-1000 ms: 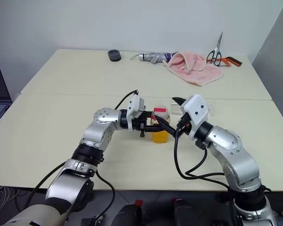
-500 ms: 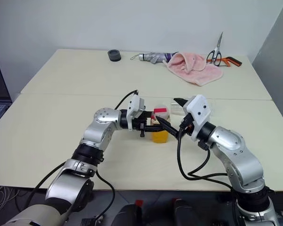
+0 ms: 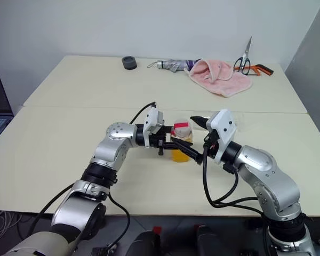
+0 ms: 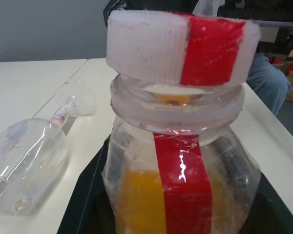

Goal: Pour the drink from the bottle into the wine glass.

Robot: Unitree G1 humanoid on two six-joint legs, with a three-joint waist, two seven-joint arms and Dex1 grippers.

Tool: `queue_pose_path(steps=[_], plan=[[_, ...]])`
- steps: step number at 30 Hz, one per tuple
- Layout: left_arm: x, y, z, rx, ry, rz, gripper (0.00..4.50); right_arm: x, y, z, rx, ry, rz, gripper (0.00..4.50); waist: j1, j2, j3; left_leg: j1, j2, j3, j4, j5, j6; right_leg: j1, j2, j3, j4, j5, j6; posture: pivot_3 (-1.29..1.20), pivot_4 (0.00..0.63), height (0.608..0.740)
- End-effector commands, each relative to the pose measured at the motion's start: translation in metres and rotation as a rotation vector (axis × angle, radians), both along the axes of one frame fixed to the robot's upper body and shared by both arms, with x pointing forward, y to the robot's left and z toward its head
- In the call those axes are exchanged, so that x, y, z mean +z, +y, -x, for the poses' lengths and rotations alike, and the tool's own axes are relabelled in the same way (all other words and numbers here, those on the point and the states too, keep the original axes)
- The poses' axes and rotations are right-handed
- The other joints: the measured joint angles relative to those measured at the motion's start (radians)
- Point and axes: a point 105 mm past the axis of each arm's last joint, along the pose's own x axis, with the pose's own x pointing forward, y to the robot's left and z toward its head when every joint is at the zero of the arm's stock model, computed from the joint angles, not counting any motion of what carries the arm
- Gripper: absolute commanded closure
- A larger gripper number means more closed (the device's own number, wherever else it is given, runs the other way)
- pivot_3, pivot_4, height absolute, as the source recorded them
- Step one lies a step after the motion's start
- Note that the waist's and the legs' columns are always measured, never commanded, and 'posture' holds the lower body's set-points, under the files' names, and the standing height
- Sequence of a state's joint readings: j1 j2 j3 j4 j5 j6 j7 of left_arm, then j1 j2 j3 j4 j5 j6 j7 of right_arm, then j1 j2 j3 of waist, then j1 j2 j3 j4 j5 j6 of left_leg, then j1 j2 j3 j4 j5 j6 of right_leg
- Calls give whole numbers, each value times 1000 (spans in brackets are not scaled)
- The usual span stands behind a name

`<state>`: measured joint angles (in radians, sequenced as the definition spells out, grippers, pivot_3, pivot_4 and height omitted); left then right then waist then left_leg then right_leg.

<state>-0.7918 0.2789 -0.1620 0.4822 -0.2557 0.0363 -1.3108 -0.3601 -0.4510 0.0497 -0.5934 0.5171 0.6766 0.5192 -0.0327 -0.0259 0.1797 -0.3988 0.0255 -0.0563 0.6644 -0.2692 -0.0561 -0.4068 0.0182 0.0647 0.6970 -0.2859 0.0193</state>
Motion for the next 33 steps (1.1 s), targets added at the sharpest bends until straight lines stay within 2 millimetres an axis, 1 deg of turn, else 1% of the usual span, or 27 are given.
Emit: queue_pose_path(steps=[1, 15, 18, 20, 23, 24, 33], plan=[[15, -4, 1, -16, -57, 20, 2714, 13, 1, 0, 12, -51, 2, 0, 0, 0, 0, 0, 0, 0, 0, 0, 0, 0, 0, 0, 0, 0, 0, 0, 150, 740], [14, -4, 1, -10, -55, 25, 2714, 14, 8, -9, 39, -88, 51, 0, 0, 0, 0, 0, 0, 0, 0, 0, 0, 0, 0, 0, 0, 0, 0, 0, 150, 740], [14, -4, 1, -8, -56, 25, 2714, 14, 9, -10, 39, -94, 52, 614, 0, 0, 0, 0, 0, 0, 0, 0, 0, 0, 0, 0, 0, 0, 0, 0, 150, 740], [14, -4, 1, -7, -56, 25, 2714, 15, 9, -10, 39, -99, 51, 1269, 0, 0, 0, 0, 0, 0, 0, 0, 0, 0, 0, 0, 0, 0, 0, 0, 150, 740], [14, -4, 1, -6, -58, 21, 2714, 15, 10, -11, 41, -104, 53, 2419, 0, 0, 0, 0, 0, 0, 0, 0, 0, 0, 0, 0, 0, 0, 0, 0, 150, 740], [14, -4, 1, -6, -58, 20, 2714, 15, 10, -11, 42, -107, 53, 2697, 0, 0, 0, 0, 0, 0, 0, 0, 0, 0, 0, 0, 0, 0, 0, 0, 150, 740], [13, -3, 2, -5, -55, 22, 2714, 17, 12, -12, 35, -146, 70, 2701, 0, 0, 0, 0, 0, 0, 0, 0, 0, 0, 0, 0, 0, 0, 0, 0, 150, 740]])
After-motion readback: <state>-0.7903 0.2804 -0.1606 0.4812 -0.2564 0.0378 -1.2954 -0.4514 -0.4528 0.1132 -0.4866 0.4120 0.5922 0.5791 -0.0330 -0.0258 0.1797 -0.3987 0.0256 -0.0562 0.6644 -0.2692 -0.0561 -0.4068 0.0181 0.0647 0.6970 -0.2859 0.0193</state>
